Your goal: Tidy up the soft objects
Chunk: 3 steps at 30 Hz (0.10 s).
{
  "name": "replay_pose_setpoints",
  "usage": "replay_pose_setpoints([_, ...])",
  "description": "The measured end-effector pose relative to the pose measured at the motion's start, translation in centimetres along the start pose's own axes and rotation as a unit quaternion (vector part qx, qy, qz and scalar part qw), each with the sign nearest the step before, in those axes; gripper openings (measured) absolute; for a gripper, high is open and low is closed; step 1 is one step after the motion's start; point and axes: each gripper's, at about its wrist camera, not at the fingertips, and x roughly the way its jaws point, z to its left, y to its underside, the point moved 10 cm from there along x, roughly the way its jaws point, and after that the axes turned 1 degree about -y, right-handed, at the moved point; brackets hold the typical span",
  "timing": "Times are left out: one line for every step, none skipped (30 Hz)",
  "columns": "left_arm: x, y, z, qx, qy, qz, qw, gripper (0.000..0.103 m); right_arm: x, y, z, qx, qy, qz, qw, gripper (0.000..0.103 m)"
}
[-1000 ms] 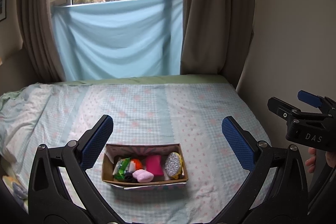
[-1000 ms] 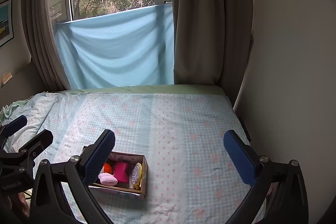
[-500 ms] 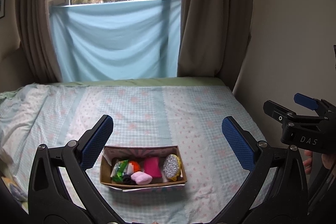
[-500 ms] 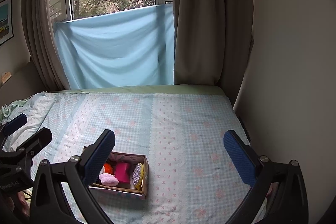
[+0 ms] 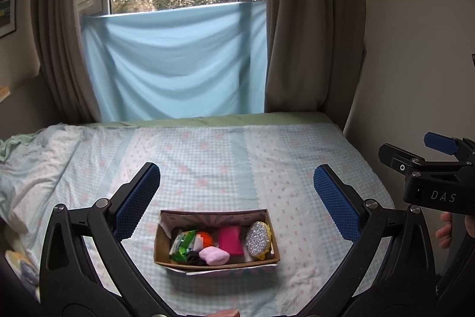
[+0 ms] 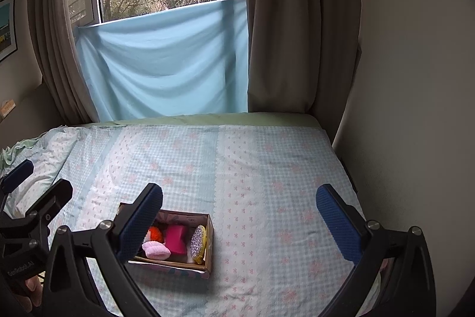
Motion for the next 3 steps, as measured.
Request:
replay_pose_setpoints([-0.06, -0.02, 0.04, 0.002, -0.005, -0.003, 1.0, 0.103, 0.14, 0.12, 0.08, 0.001, -0.001, 0.002, 1.0, 0.103])
replay_pose_setpoints([-0.09, -0.02, 0.08, 0.005, -0.008, -0.005, 0.9999, 0.103, 0.32, 0.24, 0.16, 0.003, -0.002, 0.005, 1.0, 0.103])
replay_pose_setpoints([-0.06, -0.04, 0.07, 0.007, -0.009, -0.005, 0.9999, 0.103, 0.5, 0.39, 0.18, 0.004, -0.003, 0.007, 1.0, 0.103])
